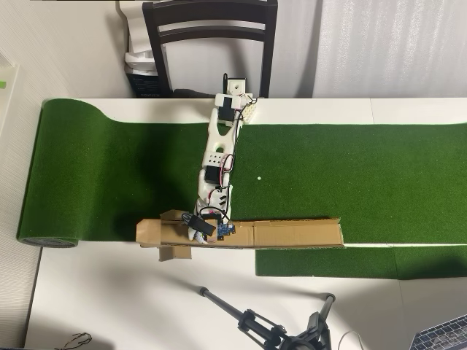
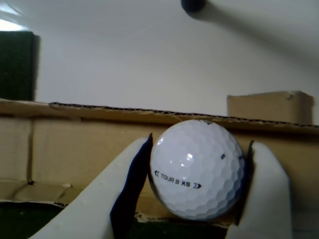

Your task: Pick up the golf ball and place it on the gray mark at the back.

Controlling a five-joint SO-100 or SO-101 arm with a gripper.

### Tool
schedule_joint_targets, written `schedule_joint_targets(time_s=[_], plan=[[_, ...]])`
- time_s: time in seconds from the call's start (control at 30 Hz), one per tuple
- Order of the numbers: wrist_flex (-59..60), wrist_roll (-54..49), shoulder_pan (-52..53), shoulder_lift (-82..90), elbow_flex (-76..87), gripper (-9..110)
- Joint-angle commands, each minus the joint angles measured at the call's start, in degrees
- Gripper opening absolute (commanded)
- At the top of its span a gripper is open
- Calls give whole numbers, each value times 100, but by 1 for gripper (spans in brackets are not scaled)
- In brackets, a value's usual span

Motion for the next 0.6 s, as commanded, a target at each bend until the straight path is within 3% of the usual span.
schedule_joint_targets(time_s=[0.0,0.3,0.57], plan=[[-123,-114,0,334,-659,28],[-114,-123,-9,334,-659,38],[-123,-255,-9,334,-642,38]])
